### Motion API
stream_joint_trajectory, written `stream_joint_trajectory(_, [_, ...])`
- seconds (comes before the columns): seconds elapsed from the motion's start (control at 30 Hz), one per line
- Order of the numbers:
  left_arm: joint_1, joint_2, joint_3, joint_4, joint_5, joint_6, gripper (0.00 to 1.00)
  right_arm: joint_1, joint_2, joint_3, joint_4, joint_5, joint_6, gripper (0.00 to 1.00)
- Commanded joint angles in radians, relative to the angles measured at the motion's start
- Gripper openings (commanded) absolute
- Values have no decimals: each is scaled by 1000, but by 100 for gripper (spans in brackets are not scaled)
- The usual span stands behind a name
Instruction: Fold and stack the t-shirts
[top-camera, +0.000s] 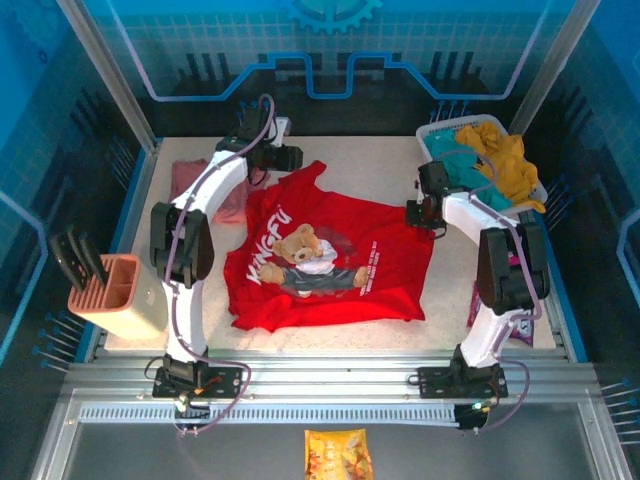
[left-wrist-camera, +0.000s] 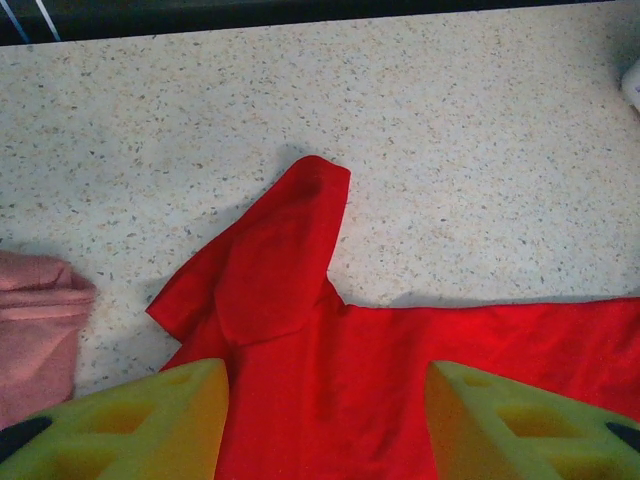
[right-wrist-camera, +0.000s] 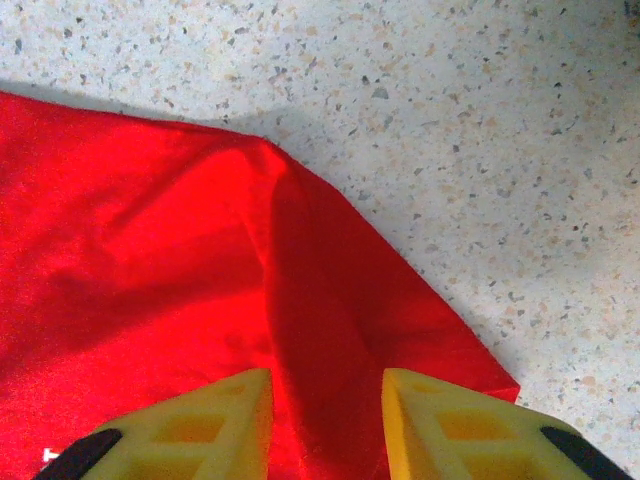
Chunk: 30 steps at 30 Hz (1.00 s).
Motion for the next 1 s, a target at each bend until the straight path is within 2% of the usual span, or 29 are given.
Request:
stream_joint_trajectory(0.0, [10,-25,-9,10,33,26,55,18,13,19,-57,44,-17,33])
stream_joint_trajectory(0.07, [10,-22,-7,17,29,30,55,17,24,25,-73,53,-18,33])
stream_joint_trajectory(0.23, [12,14,60,-20,27,48,53,15,17,10,-79,47,-21,43])
stream_joint_trajectory(0.3, [16,27,75,-21,35,49,53,13,23,16,-89,39,-23,43])
stream_joint_trajectory(0.37, [19,39,91,-30,35,51,53,6,26,13,-77,22,-24,35])
stream_joint_trajectory(0.5, [26,56,116,-58,37,60,52,-13,14,21,-87,31,-21,1])
stream_joint_trajectory(0.73, [48,83,128,-122,8,81,49,-41,-143,11,-146,138,-17,0])
stream_joint_trajectory(0.97, [67,118,132,-206,-30,105,48,-127,-263,-86,-174,145,40,0])
